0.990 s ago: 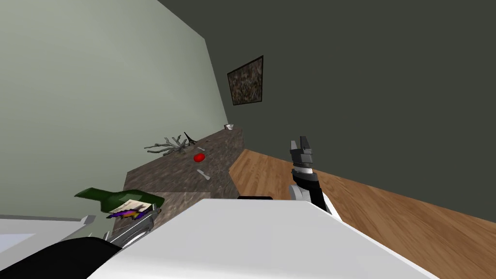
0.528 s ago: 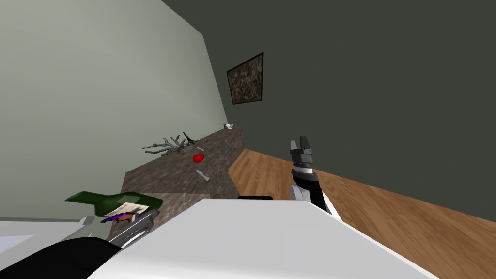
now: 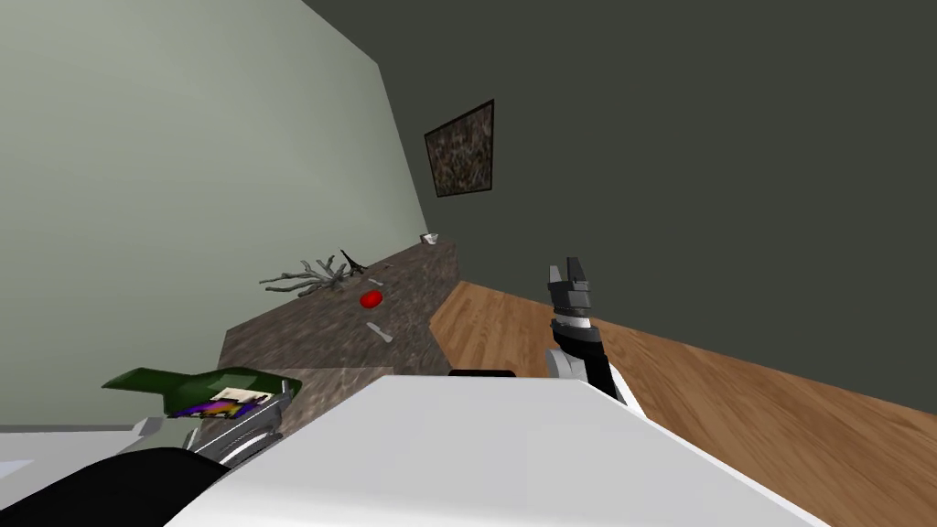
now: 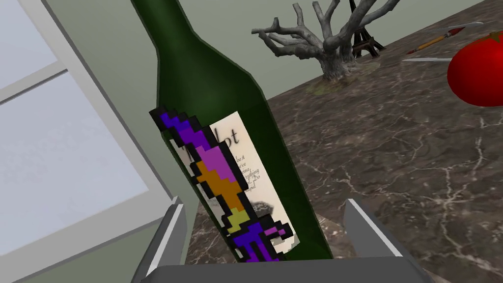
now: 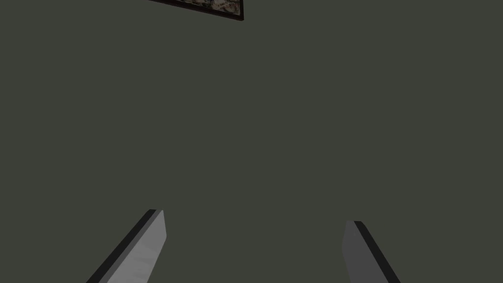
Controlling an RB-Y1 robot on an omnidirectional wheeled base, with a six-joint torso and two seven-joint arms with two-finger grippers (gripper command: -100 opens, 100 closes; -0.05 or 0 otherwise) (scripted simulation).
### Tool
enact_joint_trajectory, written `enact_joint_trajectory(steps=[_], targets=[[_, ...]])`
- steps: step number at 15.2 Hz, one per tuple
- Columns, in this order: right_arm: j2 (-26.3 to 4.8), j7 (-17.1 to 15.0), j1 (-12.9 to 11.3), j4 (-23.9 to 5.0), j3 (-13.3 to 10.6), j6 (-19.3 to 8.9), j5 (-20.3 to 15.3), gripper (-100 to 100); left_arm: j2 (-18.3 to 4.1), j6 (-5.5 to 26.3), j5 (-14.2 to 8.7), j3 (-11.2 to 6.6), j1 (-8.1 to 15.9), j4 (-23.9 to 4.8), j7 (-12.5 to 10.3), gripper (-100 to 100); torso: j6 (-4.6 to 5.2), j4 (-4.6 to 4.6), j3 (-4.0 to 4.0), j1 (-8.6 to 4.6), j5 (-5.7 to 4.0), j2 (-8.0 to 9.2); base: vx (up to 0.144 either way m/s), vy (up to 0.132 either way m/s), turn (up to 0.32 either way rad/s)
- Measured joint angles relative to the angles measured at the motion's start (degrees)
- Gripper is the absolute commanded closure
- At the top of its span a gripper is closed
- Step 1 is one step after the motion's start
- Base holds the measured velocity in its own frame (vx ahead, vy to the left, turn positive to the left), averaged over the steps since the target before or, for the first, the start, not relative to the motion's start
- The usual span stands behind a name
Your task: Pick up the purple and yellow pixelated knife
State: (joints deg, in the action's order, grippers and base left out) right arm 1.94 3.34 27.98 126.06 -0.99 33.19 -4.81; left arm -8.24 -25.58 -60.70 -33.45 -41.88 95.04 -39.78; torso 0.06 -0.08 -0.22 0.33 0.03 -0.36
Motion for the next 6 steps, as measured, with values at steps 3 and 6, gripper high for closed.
enact_joint_trajectory(steps=[3,6], targets=[[-0.01,0.00,0.01,0.00,0.01,0.00,0.00,0,2.46,-0.02,-0.02,-0.61,0.46,-1.01,-0.10,-100,-0.02,-0.01,-0.03,0.26,0.05,-0.06,0.006,0.044,-0.007],[-0.01,0.00,0.01,0.00,0.01,0.00,0.00,0,2.66,0.23,-0.60,-1.30,-0.11,-0.31,-0.13,100,-0.01,-0.02,-0.05,0.24,0.05,-0.09,0.012,0.024,-0.040]])
